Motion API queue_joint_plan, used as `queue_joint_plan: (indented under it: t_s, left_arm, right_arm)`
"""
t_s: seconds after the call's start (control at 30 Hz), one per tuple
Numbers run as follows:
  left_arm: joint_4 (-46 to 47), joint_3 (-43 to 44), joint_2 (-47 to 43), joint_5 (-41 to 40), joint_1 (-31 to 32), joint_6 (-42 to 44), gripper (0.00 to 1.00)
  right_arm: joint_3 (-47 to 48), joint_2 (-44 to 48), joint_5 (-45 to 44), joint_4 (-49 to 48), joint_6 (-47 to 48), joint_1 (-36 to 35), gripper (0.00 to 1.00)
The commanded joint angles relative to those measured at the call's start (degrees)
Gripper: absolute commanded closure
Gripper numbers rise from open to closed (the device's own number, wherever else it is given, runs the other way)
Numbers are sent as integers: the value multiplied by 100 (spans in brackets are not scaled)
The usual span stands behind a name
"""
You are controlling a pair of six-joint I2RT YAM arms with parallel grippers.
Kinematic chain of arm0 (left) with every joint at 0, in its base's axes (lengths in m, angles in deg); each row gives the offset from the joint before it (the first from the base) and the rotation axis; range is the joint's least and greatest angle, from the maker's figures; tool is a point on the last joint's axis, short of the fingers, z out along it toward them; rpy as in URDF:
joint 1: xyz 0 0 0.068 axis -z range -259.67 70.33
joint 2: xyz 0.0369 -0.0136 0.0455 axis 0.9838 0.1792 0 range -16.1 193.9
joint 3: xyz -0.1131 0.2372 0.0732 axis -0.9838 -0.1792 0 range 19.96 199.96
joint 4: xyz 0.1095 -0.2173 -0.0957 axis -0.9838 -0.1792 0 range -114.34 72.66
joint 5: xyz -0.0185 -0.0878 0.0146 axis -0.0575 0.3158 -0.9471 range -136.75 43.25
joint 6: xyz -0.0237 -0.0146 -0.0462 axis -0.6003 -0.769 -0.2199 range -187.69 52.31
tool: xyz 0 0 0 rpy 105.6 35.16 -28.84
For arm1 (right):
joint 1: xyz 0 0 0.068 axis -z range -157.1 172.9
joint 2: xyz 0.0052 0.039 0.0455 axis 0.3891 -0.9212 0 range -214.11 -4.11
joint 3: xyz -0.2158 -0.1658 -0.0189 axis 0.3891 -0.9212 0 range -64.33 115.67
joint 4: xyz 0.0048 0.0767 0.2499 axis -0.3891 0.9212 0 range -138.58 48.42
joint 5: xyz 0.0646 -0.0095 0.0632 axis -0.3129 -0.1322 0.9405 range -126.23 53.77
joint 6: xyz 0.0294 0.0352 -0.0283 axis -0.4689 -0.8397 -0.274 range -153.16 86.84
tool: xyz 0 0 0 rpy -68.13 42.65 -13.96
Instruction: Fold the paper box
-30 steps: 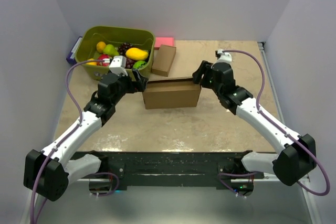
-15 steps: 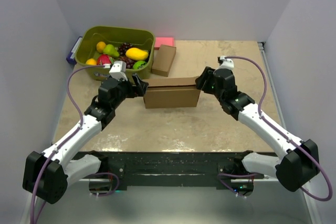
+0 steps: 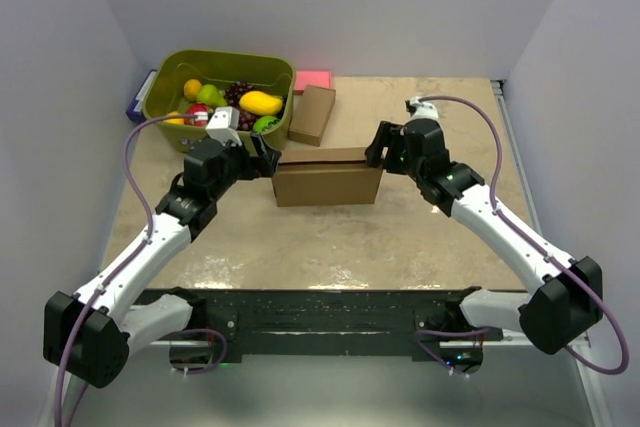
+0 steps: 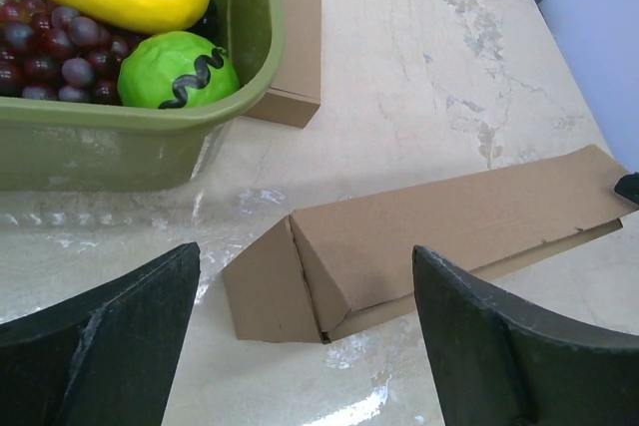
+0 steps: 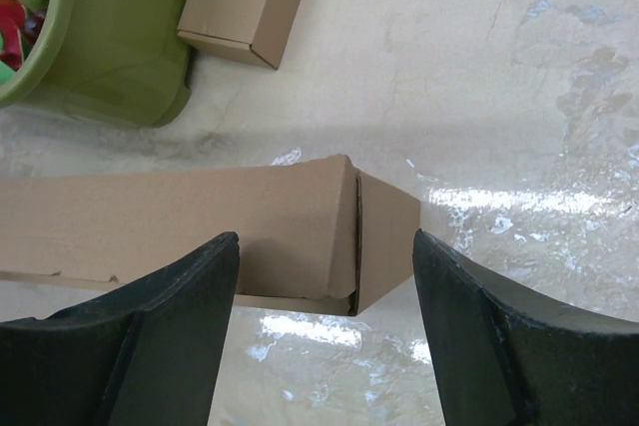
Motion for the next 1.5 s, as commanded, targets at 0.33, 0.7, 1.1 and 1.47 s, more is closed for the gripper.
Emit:
queue_joint_plan:
  t_s: [0.33,0.7,1.1,1.47]
  left_arm:
    - [-65,-135,53,14,-75,259,19]
    - [304,-742,114,14,-189,-13,23]
    - [568,-1305,-35,163,-198,-268,25]
    - [313,-426,-167,699,-548,-259,19]
  right_arm:
    - [-238,379,-57,146,147,8,33]
    - [-668,440,-216,251,306,8,53]
    - [-1038,546,-198,234,279,8,55]
    - [-80,388,48,410,367,43,49]
